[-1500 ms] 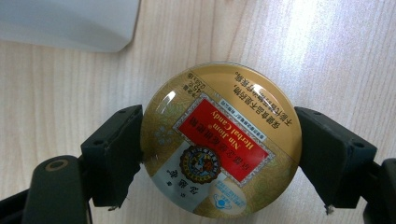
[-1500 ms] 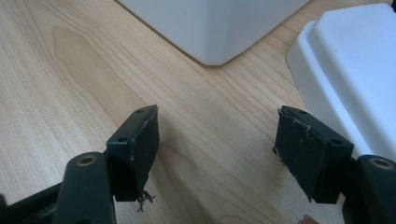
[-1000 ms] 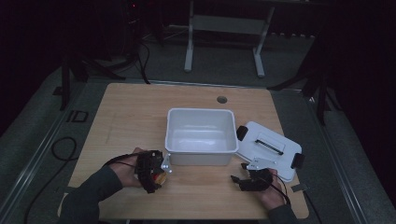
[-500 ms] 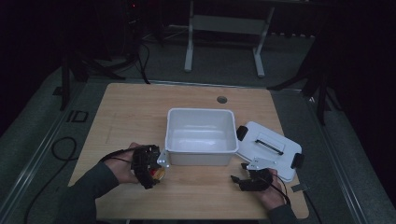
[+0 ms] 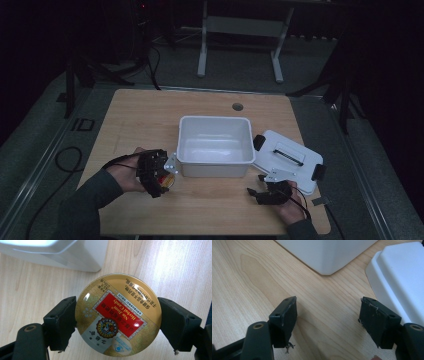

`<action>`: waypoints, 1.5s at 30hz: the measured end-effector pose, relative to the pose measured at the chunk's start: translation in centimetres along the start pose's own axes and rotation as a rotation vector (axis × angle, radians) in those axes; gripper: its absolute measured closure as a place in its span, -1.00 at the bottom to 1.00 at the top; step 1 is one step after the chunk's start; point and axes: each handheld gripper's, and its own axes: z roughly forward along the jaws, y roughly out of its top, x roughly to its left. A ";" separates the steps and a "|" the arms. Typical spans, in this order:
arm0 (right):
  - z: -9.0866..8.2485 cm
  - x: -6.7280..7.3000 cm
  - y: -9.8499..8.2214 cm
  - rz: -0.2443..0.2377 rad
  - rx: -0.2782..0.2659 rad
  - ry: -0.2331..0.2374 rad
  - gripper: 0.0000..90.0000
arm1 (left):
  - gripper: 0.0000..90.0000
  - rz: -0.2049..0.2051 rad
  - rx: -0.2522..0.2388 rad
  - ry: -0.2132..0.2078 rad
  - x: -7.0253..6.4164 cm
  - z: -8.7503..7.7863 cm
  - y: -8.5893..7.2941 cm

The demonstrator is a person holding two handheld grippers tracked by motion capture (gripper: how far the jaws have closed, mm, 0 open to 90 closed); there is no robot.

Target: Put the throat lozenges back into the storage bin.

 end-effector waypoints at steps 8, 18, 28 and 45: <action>0.0 0.0 0.0 0.000 0.000 0.000 -0.33 | -0.55 -0.005 -0.013 0.010 0.5 -1.0 0.0; 0.0 0.0 0.0 -0.001 -0.001 0.000 -0.33 | -0.55 -0.012 -0.029 0.024 1.2 -2.3 0.1; 0.0 0.0 0.0 -0.001 -0.001 0.000 -0.33 | -0.55 -0.003 -0.021 0.032 1.7 -2.9 0.3; 0.0 0.0 0.0 -0.002 0.000 0.001 -0.34 | -0.55 0.006 -0.008 0.049 2.6 -4.4 1.2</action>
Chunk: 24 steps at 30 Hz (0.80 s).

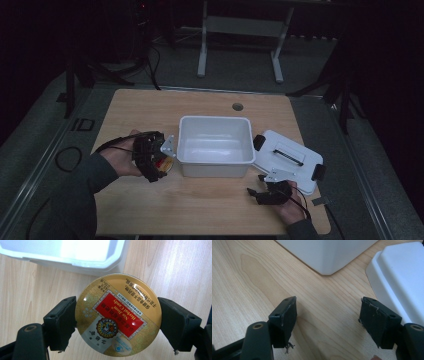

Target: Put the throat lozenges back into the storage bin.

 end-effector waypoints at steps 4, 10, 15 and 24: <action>0.0 0.0 0.0 -0.001 0.000 0.001 -0.34 | -0.55 0.010 0.004 0.009 0.2 -0.3 0.3; 0.0 0.0 0.0 -0.001 0.000 0.001 -0.34 | -0.55 0.019 0.003 0.016 0.5 -0.7 0.8; 0.0 0.0 0.0 -0.001 0.000 0.001 -0.34 | -0.55 0.022 0.005 0.018 0.8 -0.8 1.2; 0.0 0.0 0.0 -0.001 0.000 0.002 -0.35 | -0.56 0.022 0.001 0.011 1.3 -0.7 1.8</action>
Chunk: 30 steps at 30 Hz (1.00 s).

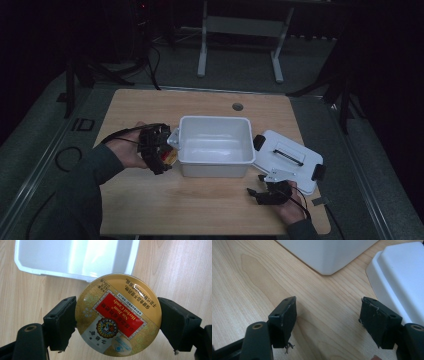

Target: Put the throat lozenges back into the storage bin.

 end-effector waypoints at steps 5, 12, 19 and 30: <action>0.0 0.0 0.0 0.000 0.000 0.000 -0.35 | -0.55 -0.007 0.008 -0.010 0.5 0.2 0.3; 0.0 0.0 0.0 0.000 0.000 0.000 -0.35 | -0.55 -0.001 0.016 -0.017 1.1 0.2 1.1; 0.0 0.0 0.0 0.001 -0.001 -0.001 -0.35 | -0.55 0.003 0.020 -0.028 1.5 0.6 1.7; 0.0 0.0 0.0 0.000 -0.001 0.000 -0.35 | -0.55 0.013 0.020 -0.030 1.9 0.7 3.3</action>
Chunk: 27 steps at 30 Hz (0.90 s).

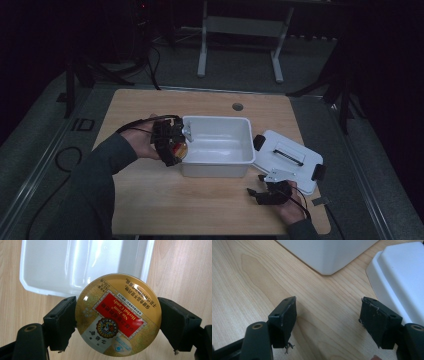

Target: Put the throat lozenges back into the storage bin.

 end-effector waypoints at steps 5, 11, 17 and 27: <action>0.0 0.0 0.0 0.001 0.000 0.000 -0.35 | -0.55 0.002 -0.001 -0.007 0.1 0.3 0.6; 0.0 0.0 0.0 0.000 0.000 0.000 -0.35 | -0.56 -0.007 -0.007 -0.014 0.3 0.7 1.1; 0.0 0.0 0.0 0.000 0.000 0.001 -0.35 | -0.56 -0.013 -0.007 -0.025 0.6 1.1 1.8; 0.0 0.0 0.0 -0.001 0.001 0.001 -0.36 | -0.56 -0.021 -0.007 -0.033 0.8 1.7 2.8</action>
